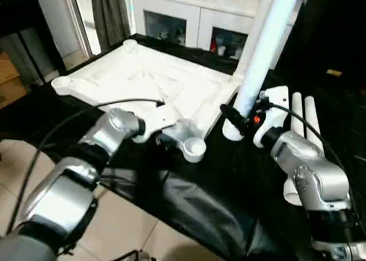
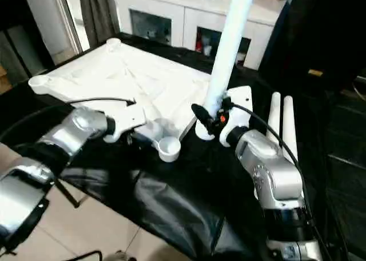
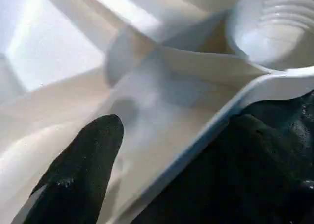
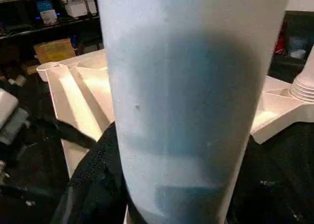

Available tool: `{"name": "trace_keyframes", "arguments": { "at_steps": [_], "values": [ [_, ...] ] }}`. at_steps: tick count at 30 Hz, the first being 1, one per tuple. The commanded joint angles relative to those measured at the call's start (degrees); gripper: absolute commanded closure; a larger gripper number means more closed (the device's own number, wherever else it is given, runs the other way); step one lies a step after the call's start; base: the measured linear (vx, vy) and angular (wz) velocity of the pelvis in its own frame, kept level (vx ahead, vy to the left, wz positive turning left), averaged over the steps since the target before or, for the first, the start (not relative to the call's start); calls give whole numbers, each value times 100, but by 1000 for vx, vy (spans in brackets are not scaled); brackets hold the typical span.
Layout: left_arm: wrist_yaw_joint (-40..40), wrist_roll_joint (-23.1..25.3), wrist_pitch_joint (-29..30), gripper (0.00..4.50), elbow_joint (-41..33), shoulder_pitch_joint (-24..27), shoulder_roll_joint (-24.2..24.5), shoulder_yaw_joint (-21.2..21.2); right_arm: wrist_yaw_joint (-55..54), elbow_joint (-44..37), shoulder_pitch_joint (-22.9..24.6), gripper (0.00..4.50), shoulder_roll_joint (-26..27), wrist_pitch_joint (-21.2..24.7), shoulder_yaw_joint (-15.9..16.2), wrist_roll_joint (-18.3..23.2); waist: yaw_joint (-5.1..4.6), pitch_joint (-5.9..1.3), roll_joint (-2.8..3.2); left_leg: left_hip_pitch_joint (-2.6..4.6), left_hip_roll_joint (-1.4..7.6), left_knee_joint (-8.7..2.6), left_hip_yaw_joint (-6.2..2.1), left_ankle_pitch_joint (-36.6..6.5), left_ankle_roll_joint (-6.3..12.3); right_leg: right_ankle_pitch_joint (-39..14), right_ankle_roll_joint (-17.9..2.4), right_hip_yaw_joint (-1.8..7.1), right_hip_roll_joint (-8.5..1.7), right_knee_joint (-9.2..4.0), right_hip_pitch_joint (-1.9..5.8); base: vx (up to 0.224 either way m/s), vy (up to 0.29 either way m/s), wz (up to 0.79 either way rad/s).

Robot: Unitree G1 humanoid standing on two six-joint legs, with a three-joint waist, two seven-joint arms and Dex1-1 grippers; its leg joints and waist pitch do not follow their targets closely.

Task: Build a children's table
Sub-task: Pick table leg

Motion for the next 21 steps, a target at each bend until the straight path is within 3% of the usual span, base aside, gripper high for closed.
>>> {"name": "trace_keyframes", "arguments": {
  "at_steps": [1, 2, 5, 6, 15, 21],
  "values": [
    [-25, 108, -49, 62, 158, -119, -4, -37, 26, -20, -45, 256, -22, -66, 11, -16, 11, -439, -31, 73, 182, -391, -67, -959, -80, -1135, -819, 285, -517, -394, 330, 0, 0, 0],
    [-25, 108, -49, 62, 158, -119, -4, -37, 26, -20, -45, 256, -22, -66, 11, -16, 11, -441, 7, 78, 185, -388, -71, -965, -83, -1118, -841, 285, -518, -390, 323, 0, 0, 0],
    [-285, 273, -94, 98, 470, -218, -54, -122, 65, -34, -47, 256, -25, -58, 15, -41, 4, -436, -12, 92, 183, -391, -65, -1020, -68, -1117, -877, 285, -511, -409, 319, 0, 0, 0],
    [-354, 277, -87, 101, 499, -228, -55, -116, 67, -40, -45, 256, -25, -57, 15, -44, 10, -438, 19, 95, 189, -392, -72, -1027, -81, -1106, -892, 286, -515, -399, 318, 0, 0, 0],
    [-1353, 200, -205, 184, 485, -438, -71, 22, 117, -52, -27, 256, -49, -65, 3, -76, 6, -438, 0, 94, 196, -392, -67, -1006, -50, -827, -1096, 286, -523, -369, 335, 0, 0, 0],
    [-1895, 374, -163, 223, 356, -472, -19, -173, 151, -22, -29, 256, -57, -90, 68, -132, 12, -425, 10, 106, 214, -409, -74, -1099, -60, -978, -1099, 289, -542, -387, 333, 0, 0, 0]
  ]
}}
